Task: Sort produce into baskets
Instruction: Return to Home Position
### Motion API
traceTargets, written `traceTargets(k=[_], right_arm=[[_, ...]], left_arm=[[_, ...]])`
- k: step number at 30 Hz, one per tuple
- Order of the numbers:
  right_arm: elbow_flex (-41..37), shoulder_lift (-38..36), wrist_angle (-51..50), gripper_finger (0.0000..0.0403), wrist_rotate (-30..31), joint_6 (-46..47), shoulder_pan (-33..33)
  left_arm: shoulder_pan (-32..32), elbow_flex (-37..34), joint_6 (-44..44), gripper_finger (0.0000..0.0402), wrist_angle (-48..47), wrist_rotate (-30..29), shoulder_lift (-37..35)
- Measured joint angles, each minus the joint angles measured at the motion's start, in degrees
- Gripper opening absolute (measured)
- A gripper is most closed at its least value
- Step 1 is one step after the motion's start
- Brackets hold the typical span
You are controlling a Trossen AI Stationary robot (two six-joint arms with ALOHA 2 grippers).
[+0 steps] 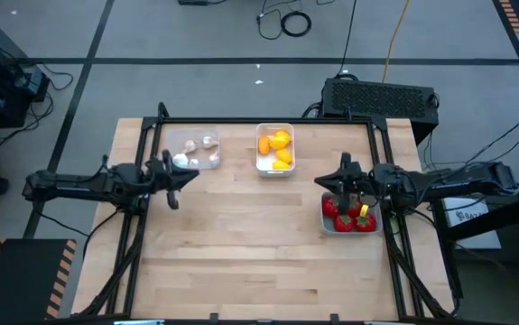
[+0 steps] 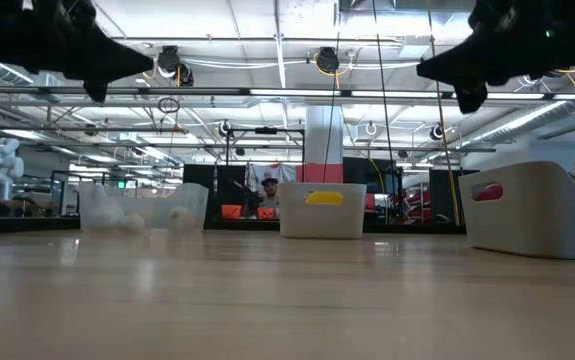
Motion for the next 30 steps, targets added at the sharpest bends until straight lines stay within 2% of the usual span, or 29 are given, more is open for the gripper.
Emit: traceTargets(k=[4, 10, 14, 20, 25, 30], right_arm=[[-5.3, 0.0, 5.4, 0.0001, 0.0, 1.0, -0.2], [-12.5, 0.0, 13.2, 0.0000, 1.2, 4.4, -0.2], [-15.6, -0.5, 14.2, 0.0000, 2.2, 5.1, -1.3], [-15.8, -5.1, 7.7, 0.0000, 1.5, 4.3, -4.0], [-15.8, -12.4, -4.6, 0.0000, 1.5, 3.2, -5.1], [-15.8, -18.7, -9.7, 0.0000, -1.0, 0.2, -5.6]], left_arm=[[0.0, -3.1, -0.2, 0.0005, 3.0, 0.1, 0.0], [0.0, -6.0, -1.1, 0.0012, 3.9, 0.1, 0.0], [0.0, -6.5, -1.2, 0.0012, 3.9, -0.1, 0.0], [0.0, -6.5, -1.4, 0.0013, 2.4, -1.0, -2.5], [0.0, -6.5, -1.5, 0.0013, -2.1, -2.8, -7.8], [0.0, -6.4, -1.5, 0.0013, -7.4, -2.6, -13.3]])
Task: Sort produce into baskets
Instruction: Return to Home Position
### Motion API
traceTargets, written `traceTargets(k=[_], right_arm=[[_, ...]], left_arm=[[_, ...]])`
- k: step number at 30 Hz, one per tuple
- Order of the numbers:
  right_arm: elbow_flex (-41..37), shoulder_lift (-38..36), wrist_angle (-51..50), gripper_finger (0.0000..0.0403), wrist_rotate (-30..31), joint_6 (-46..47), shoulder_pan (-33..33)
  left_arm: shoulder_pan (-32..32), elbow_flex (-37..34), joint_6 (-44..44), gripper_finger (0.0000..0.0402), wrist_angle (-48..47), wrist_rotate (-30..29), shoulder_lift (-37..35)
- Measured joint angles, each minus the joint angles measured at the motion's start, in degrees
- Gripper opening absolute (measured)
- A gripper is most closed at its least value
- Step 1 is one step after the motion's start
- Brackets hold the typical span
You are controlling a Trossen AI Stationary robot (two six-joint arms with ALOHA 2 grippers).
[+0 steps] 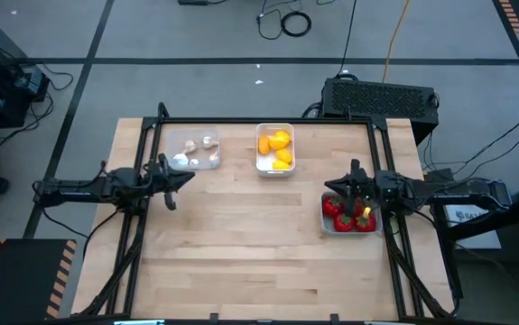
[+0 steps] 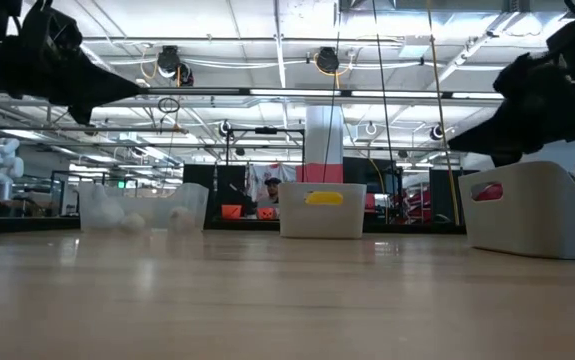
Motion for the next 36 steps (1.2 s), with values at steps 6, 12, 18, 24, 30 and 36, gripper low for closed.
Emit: traceTargets(k=[6, 12, 18, 24, 30, 36], right_arm=[[0.0, -3.9, -5.0, 0.0000, -4.0, -6.2, 0.0], [0.0, -3.8, -5.1, 0.0000, -4.7, -13.7, 0.0], [0.0, -3.8, -5.1, 0.0000, -4.7, -16.0, 0.0], [0.1, -3.8, -5.1, 0.0000, -4.7, -16.0, 0.0], [0.0, -3.8, -5.1, 0.0000, -4.7, -16.0, 0.0], [0.0, -3.8, -5.1, 0.0000, -4.7, -16.0, 0.0]], left_arm=[[0.0, 0.0, 0.0, 0.0013, -4.3, 0.0, -2.4], [0.0, 0.0, 0.2, 0.0013, -5.7, -0.3, -2.2], [0.0, 0.0, 0.2, 0.0013, -5.6, -0.3, -2.2], [0.0, 0.0, 0.1, 0.0013, -5.6, -0.3, -2.2], [0.0, 0.0, 0.1, 0.0013, -5.6, -0.3, -2.2], [0.0, 0.0, 0.1, 0.0013, -5.6, -0.3, -2.2]])
